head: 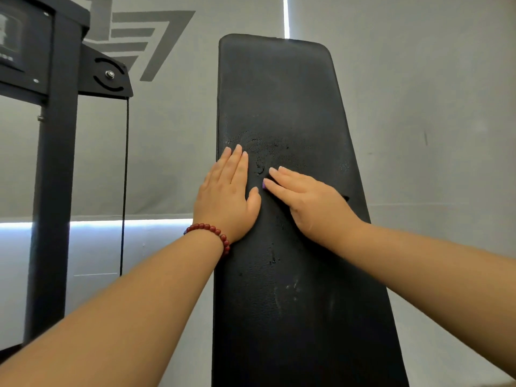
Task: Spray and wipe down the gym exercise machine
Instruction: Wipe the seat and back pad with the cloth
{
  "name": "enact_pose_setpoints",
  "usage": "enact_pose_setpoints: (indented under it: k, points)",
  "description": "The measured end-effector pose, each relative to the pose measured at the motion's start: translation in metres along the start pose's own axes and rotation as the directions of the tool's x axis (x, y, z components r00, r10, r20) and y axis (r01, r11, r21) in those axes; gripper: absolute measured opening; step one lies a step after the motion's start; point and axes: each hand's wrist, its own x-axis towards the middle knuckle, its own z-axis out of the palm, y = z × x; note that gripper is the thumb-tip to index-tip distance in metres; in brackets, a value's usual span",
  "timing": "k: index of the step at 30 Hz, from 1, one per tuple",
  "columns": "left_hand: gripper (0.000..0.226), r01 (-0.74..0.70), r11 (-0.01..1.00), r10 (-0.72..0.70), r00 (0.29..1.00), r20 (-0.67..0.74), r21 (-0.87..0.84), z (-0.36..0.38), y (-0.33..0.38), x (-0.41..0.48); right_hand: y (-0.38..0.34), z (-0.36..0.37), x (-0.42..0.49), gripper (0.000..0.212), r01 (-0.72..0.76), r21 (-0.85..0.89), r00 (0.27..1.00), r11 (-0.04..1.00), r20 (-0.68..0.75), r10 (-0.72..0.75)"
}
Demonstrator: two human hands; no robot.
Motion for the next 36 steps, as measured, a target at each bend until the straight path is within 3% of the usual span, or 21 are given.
enact_pose_setpoints:
  k: [3, 7, 14, 16, 18, 21, 26, 28, 32, 36]
  points:
    - [0.071, 0.012, 0.999, -0.012, 1.0, -0.018, -0.037, -0.001, 0.0, -0.002, 0.016, 0.0, 0.011, 0.048, 0.063, -0.032, 0.997, 0.998, 0.041, -0.061]
    - [0.069, 0.025, 0.998, -0.027, 0.999, -0.035, -0.055, 0.0, 0.0, -0.005, 0.006, 0.005, 0.033, 0.046, -0.144, -0.017, 0.989, 0.989, 0.015, 0.145]
    - [0.06, 0.125, 0.982, -0.136, 0.989, -0.065, -0.142, 0.003, -0.002, -0.008, -0.001, 0.002, 0.01, 0.05, 0.166, -0.055, 0.981, 0.985, 0.116, -0.158]
    - [0.064, 0.185, 0.962, -0.202, 0.977, -0.068, -0.2, 0.003, -0.003, -0.009, 0.006, -0.001, 0.025, 0.049, 0.146, -0.083, 0.978, 0.986, 0.16, -0.132]
    - [0.066, 0.221, 0.945, -0.243, 0.968, -0.065, -0.241, 0.003, -0.004, -0.01, 0.003, -0.002, 0.043, 0.052, 0.027, -0.085, 0.98, 0.996, 0.197, -0.01]
    - [0.064, 0.251, 0.925, -0.272, 0.962, -0.034, -0.286, 0.003, -0.005, -0.013, -0.007, 0.006, 0.043, 0.048, -0.019, -0.038, 0.993, 0.999, 0.119, 0.023]
    - [0.058, 0.267, 0.88, -0.297, 0.955, -0.017, -0.393, 0.006, -0.008, -0.014, -0.002, 0.001, 0.015, 0.051, 0.155, -0.012, 0.981, 0.988, 0.124, -0.153]
    - [0.055, 0.27, 0.865, -0.308, 0.951, -0.023, -0.423, 0.007, -0.009, -0.014, -0.003, 0.0, 0.03, 0.048, 0.153, -0.033, 0.984, 0.988, 0.098, -0.149]
    - [0.052, 0.276, 0.829, -0.33, 0.944, -0.028, -0.487, 0.006, -0.01, -0.014, -0.016, 0.003, 0.071, 0.051, 0.001, -0.051, 0.988, 0.999, 0.154, 0.007]
    - [0.05, 0.278, 0.788, -0.356, 0.934, -0.038, -0.55, 0.006, -0.01, -0.018, -0.012, 0.01, 0.046, 0.046, 0.097, 0.02, 0.993, 0.995, 0.063, -0.099]
